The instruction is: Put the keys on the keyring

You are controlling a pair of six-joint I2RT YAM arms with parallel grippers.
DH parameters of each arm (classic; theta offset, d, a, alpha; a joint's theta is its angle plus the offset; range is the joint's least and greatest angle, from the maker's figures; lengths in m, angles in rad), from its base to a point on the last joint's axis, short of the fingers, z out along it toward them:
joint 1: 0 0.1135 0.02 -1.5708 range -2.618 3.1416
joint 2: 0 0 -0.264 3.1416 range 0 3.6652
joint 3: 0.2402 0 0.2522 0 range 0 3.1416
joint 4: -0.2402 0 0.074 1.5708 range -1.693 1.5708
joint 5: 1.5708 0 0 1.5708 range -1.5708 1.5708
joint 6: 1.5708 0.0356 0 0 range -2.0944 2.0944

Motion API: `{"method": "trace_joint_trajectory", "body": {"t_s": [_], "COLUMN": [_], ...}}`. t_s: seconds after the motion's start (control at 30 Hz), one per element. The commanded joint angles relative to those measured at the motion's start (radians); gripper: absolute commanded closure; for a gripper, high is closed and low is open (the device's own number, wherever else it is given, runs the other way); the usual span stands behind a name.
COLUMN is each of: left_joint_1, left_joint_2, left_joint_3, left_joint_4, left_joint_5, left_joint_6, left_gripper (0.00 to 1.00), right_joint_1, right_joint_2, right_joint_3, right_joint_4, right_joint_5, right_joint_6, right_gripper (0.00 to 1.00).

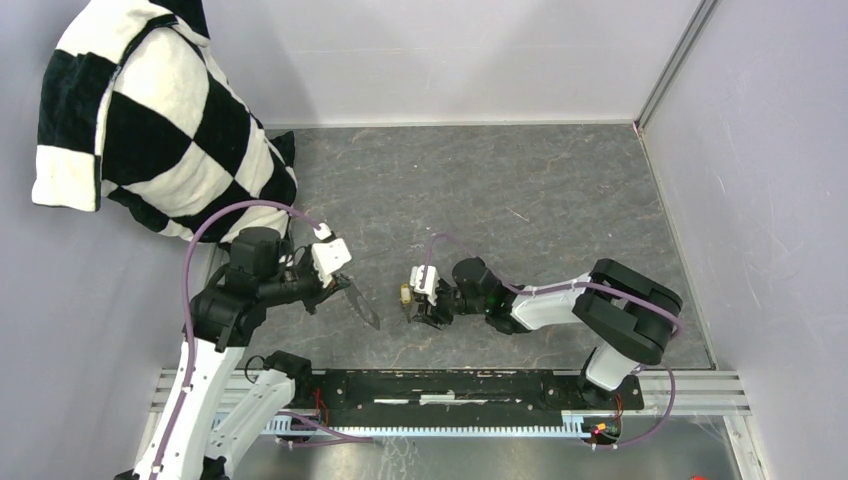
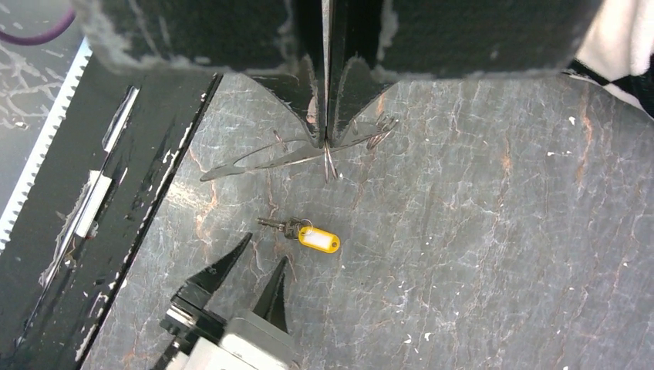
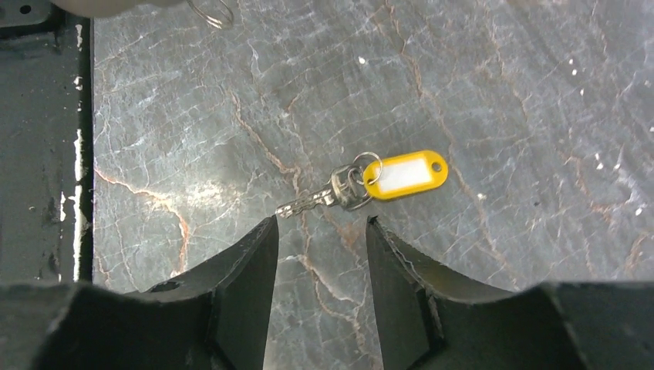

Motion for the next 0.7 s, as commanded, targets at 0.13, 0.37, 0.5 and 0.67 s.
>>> {"method": "trace_joint_trajectory", "body": {"t_s": [0.13, 0.37, 0.5, 0.67], "left_joint_1": [0.001, 0.001, 0.001, 0.001], "left_joint_2": [-0.015, -0.01, -0.007, 0.007], "left_joint_3": [0.024, 0.039, 0.052, 0.068], "left_joint_4": [-0.018, -0.02, -0.024, -0.028], "left_joint_5": [0.049, 0.069, 0.069, 0.079], "left_joint_6": [0.107, 0.106, 0.114, 0.113], "left_gripper": [0.98, 0.98, 0.98, 0.98], "right_joint_1": [-0.019, -0.045, -0.067, -0.076], "right_joint_2": [0.05, 0.126, 0.151, 0.192], "right_joint_3": [0.108, 0.178, 0.203, 0.253], "right_joint_4": [0.031, 0.004, -0.026, -0.115], "right_joint_5": [-0.157, -0.188, -0.21, -0.246], "right_joint_6": [-0.139, -0.146, -0.159, -0.191], "right_gripper": [0.47, 0.49, 0.49, 0.5]}}
